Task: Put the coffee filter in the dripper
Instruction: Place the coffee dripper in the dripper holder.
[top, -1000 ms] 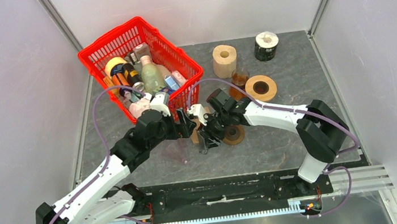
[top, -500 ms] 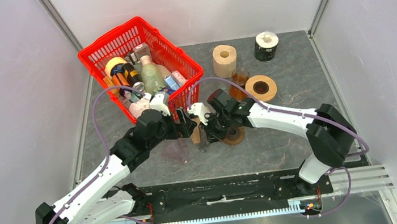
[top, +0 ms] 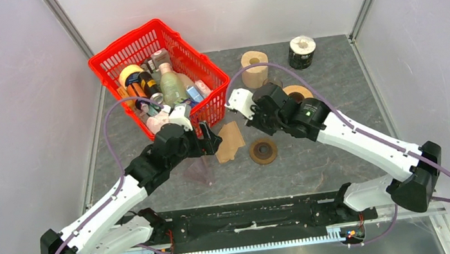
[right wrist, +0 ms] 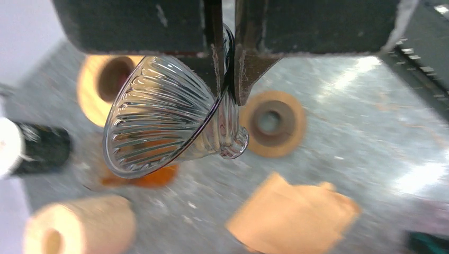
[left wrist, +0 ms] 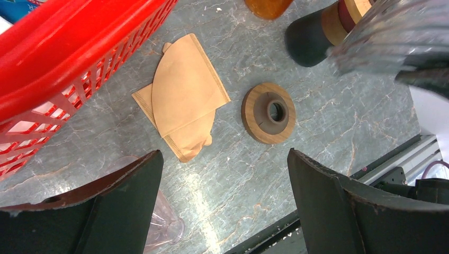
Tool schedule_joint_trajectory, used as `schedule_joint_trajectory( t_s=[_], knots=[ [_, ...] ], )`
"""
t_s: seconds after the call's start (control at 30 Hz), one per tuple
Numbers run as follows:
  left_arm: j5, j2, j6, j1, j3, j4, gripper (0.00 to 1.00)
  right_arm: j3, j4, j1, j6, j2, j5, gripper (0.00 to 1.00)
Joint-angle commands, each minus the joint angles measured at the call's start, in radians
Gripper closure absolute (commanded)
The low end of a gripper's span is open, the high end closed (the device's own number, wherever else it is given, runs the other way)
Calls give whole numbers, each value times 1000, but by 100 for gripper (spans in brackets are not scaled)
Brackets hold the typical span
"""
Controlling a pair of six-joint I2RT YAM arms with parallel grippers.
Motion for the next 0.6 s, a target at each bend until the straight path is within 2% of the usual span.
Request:
schedule_joint_trajectory(
  t_s=[0.0,0.1,0.2,0.33,0.57],
  knots=[
    [-50,24,-45,27,25,-27,6,67,-121,-1,-132,4,398,100],
    [-34,39,-40,27,32,-27,6,117,-178,-10,-198,47,522,100],
    [-31,44,-44,27,28,-23,6,161,-205,-50,-254,66,535,100],
    [-19,48,-43,26,24,-17,6,192,-205,-127,-299,65,481,100],
    [15,72,-15,27,27,-2,6,165,-181,-260,-391,61,264,100]
  ],
)
